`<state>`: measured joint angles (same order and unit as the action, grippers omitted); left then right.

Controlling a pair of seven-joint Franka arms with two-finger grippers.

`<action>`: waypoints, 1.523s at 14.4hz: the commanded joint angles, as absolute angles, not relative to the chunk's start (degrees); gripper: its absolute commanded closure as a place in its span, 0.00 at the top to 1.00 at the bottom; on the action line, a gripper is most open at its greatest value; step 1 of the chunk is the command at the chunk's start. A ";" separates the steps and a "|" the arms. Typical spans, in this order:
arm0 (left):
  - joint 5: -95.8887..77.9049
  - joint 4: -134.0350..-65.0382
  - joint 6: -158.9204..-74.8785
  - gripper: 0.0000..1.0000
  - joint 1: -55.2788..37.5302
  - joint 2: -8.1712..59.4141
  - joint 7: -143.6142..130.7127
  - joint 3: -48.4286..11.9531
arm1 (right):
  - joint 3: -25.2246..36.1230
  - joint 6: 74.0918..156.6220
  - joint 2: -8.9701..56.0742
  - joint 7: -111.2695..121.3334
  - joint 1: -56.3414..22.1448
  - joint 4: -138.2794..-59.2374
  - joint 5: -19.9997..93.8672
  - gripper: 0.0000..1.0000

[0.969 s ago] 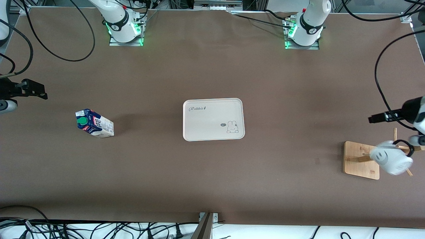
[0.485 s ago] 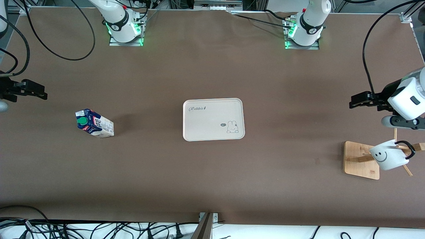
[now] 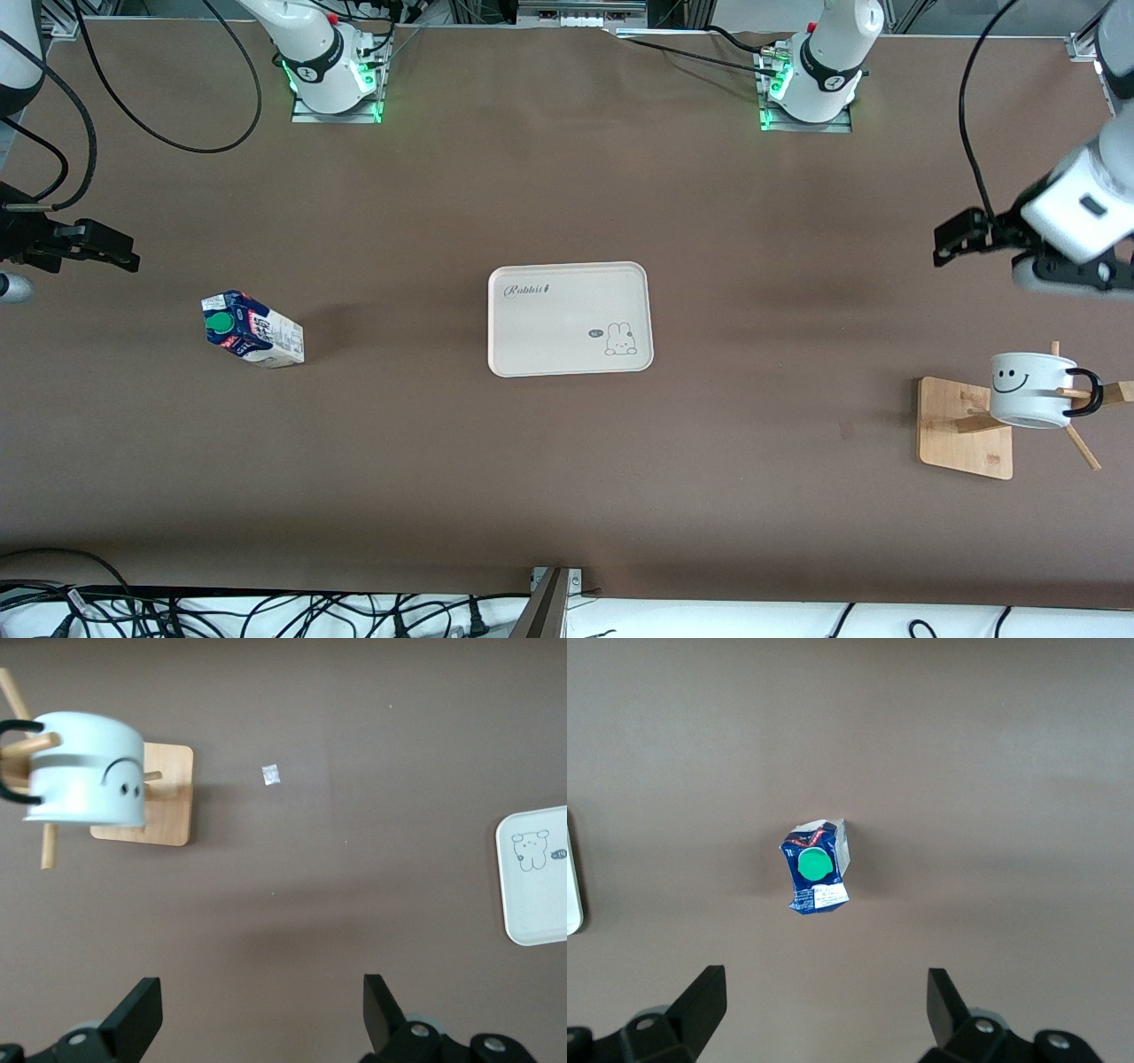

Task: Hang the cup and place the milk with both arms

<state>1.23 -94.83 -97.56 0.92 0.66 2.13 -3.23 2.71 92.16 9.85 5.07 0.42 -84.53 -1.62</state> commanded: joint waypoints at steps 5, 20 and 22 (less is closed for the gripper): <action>1.67 -100.99 -100.46 1.00 -0.18 -4.83 3.43 -1.32 | 1.76 92.37 9.05 5.01 1.49 -84.73 -1.49 1.00; 2.20 -98.62 -96.68 1.00 -0.09 -2.99 3.78 -1.67 | 2.02 91.67 9.14 4.66 1.41 -81.65 -3.07 1.00; 2.20 -98.09 -96.59 1.00 -0.44 -2.81 3.69 -1.67 | 2.11 90.79 9.14 4.66 1.67 -81.65 -2.82 1.00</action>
